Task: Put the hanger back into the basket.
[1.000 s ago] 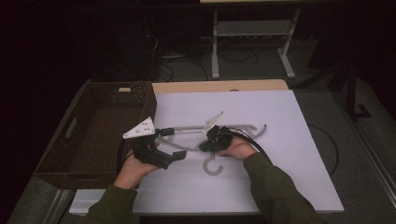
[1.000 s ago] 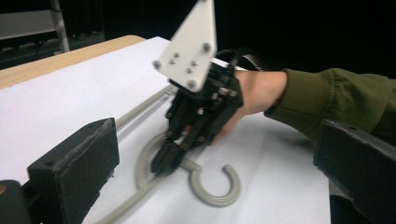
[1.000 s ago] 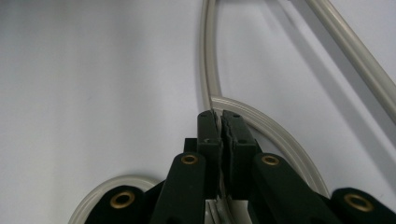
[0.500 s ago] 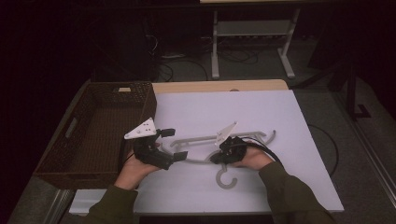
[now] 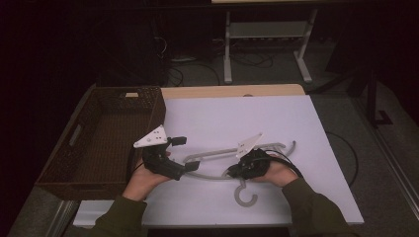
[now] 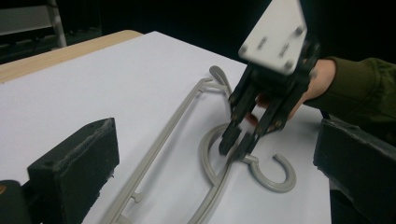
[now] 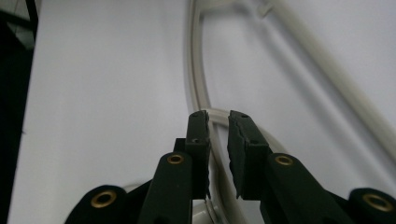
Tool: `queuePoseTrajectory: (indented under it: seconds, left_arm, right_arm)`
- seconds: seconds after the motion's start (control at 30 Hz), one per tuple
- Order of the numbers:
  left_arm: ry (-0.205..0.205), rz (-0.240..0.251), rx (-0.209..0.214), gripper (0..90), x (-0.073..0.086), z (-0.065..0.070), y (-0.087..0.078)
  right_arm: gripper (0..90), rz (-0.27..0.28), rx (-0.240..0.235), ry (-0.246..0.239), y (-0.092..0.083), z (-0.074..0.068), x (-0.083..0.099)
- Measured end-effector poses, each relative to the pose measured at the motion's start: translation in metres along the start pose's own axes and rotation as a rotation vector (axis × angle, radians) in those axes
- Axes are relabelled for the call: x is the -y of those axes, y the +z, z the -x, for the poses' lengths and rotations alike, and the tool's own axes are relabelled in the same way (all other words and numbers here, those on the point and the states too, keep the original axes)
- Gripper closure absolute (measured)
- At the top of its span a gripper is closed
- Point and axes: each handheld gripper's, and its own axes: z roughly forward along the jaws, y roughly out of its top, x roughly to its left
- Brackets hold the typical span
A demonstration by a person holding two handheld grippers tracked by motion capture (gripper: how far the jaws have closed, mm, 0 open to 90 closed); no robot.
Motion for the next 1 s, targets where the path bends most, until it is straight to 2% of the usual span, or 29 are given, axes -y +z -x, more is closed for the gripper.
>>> queuePoseTrajectory:
  seconds: [0.13,0.27,0.37,0.53,0.77,0.9,0.93,0.97,1.0]
  left_arm:
    - [-0.003,-0.004,-0.005,0.0,0.002,0.000,0.000]
    - [-0.003,-0.007,-0.007,0.0,0.003,-0.001,0.001]
    - [-0.006,-0.010,-0.006,0.0,0.004,-0.001,0.002]
    - [-0.005,-0.020,-0.006,0.0,0.005,-0.001,0.003]
    - [-0.008,-0.029,-0.001,0.0,0.006,-0.001,0.005]
    - [-0.011,-0.028,-0.001,0.0,0.008,-0.002,0.008]
    - [-0.011,-0.028,-0.001,0.0,0.008,-0.002,0.008]
    - [-0.014,-0.028,0.000,0.0,0.008,-0.001,0.008]
    - [-0.009,-0.035,0.002,0.0,0.009,-0.001,0.009]
  right_arm:
    - [77.8,0.052,0.057,0.060,-0.020,-0.005,0.003]
    - [74.8,0.067,0.075,0.104,-0.037,-0.009,0.016]
    - [73.8,0.082,0.068,0.165,-0.045,-0.020,0.025]
    - [72.5,0.065,0.045,0.152,-0.046,-0.041,0.040]
    - [71.9,0.009,0.021,0.121,-0.034,-0.066,0.053]
    - [72.1,-0.005,0.026,0.081,-0.027,-0.071,0.055]
    - [72.3,-0.007,0.013,0.111,-0.025,-0.074,0.054]
    - [72.3,-0.007,0.013,0.111,-0.025,-0.074,0.054]
    - [73.1,-0.013,0.013,0.064,-0.019,-0.071,0.055]
